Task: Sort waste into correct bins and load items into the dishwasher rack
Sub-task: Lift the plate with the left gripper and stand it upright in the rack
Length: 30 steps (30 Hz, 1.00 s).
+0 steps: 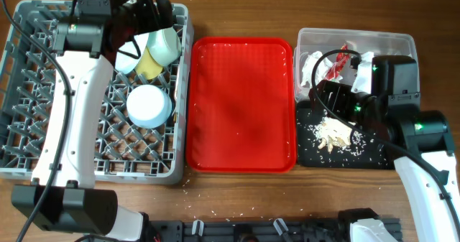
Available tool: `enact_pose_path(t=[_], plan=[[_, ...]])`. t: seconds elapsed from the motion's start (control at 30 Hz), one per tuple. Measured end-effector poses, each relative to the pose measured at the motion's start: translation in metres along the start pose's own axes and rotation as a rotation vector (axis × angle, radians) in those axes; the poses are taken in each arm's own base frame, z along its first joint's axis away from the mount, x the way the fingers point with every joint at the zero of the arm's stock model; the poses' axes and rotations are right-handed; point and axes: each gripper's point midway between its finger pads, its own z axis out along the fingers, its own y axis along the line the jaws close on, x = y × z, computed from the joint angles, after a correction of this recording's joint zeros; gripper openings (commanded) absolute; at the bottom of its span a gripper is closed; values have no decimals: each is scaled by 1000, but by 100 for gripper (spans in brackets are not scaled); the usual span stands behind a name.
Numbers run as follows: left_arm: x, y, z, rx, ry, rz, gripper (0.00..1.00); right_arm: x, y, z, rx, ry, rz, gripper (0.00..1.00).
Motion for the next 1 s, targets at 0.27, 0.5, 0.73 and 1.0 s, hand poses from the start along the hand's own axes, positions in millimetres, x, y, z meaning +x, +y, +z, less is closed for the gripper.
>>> enact_pose_path(t=[0.27, 0.5, 0.73, 1.0], plan=[[3, -9, 0, 55, 18, -16, 100, 0, 0, 0, 0, 0, 0, 100], [3, -10, 0, 55, 18, -16, 100, 0, 0, 0, 0, 0, 0, 100], [3, -11, 0, 62, 20, -16, 100, 0, 0, 0, 0, 0, 0, 100], [3, -11, 0, 62, 20, -16, 100, 0, 0, 0, 0, 0, 0, 100]])
